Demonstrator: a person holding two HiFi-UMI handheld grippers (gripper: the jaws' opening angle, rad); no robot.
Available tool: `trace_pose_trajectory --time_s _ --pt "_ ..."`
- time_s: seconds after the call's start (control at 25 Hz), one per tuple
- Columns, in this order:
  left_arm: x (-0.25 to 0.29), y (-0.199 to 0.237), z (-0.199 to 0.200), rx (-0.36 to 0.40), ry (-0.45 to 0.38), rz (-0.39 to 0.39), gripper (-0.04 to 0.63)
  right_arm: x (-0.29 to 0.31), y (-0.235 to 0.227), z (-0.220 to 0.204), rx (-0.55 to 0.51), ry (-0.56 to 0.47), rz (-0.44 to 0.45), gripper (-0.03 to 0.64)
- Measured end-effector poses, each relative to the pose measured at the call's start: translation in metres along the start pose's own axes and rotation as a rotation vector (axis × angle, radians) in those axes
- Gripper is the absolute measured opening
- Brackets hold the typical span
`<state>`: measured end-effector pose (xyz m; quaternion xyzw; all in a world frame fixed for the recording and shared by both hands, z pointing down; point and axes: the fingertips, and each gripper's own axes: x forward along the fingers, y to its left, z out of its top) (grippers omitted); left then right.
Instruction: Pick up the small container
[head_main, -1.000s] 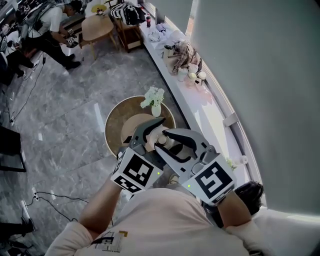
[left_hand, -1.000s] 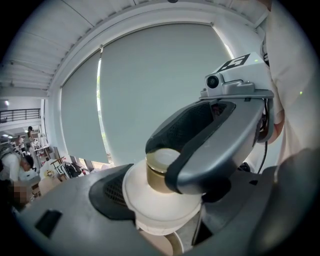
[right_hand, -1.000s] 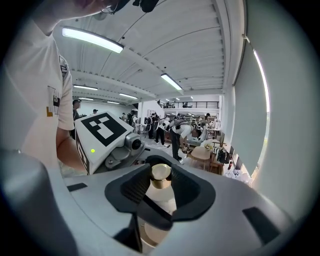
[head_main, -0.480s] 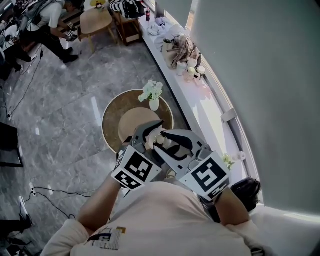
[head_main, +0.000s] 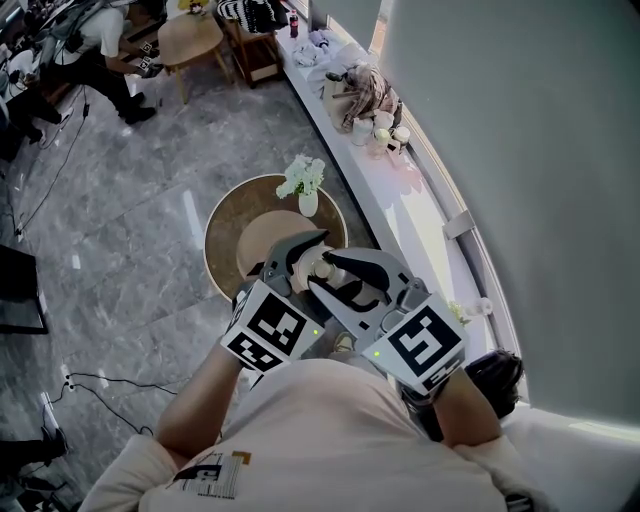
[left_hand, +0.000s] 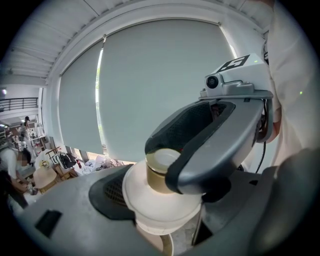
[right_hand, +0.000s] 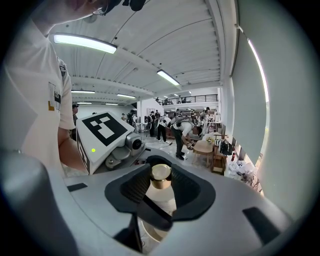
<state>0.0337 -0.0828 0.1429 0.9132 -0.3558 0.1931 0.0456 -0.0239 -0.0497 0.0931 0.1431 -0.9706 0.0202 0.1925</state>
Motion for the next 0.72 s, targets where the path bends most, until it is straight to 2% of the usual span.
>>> trace_pose_trajectory --time_s 0.72 --pt "-0.0034 -0.0039 0.0025 0.020 0.015 -0.004 0.359 -0.0038 0.0036 0.0028 0.000 -0.003 -0.010 0.126"
